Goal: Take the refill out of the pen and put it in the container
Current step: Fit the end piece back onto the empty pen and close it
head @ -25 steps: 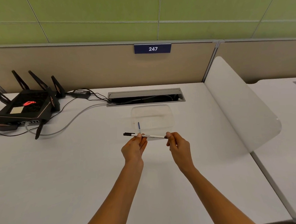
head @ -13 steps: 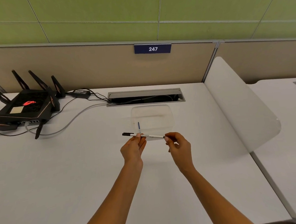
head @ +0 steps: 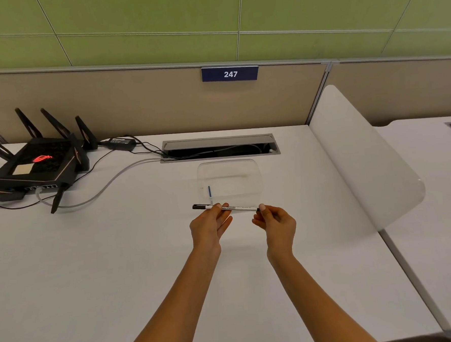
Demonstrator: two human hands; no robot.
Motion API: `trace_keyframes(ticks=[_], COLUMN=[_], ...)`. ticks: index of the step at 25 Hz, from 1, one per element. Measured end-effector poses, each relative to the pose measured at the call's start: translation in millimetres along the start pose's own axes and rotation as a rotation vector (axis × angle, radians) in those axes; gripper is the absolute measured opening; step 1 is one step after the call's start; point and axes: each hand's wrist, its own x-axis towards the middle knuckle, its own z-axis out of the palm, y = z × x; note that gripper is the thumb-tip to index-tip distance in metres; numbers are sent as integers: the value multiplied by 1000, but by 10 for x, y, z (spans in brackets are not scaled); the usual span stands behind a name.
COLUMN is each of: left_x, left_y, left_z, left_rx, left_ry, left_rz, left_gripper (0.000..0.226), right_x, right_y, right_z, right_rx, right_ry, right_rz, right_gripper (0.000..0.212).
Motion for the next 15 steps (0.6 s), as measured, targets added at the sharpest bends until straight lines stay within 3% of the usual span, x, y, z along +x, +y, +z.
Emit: trace_keyframes(ticks=[5,10,15], left_x=[-52,-181,-190], left_y=[-133,-372,-441], left_z=[95,228,265], left_rx=[-13,37,18], left_ry=[66,132,147], left_rz=[54,154,148], left_gripper=[21,15,16], right_x=[-106,-267,-208], right_y=[15,51,12], right_z=[129,288,294], right_rx=[191,228,233], right_ry=[142,134,202], right_rz=[125,162,150], right_gripper=[16,51,45])
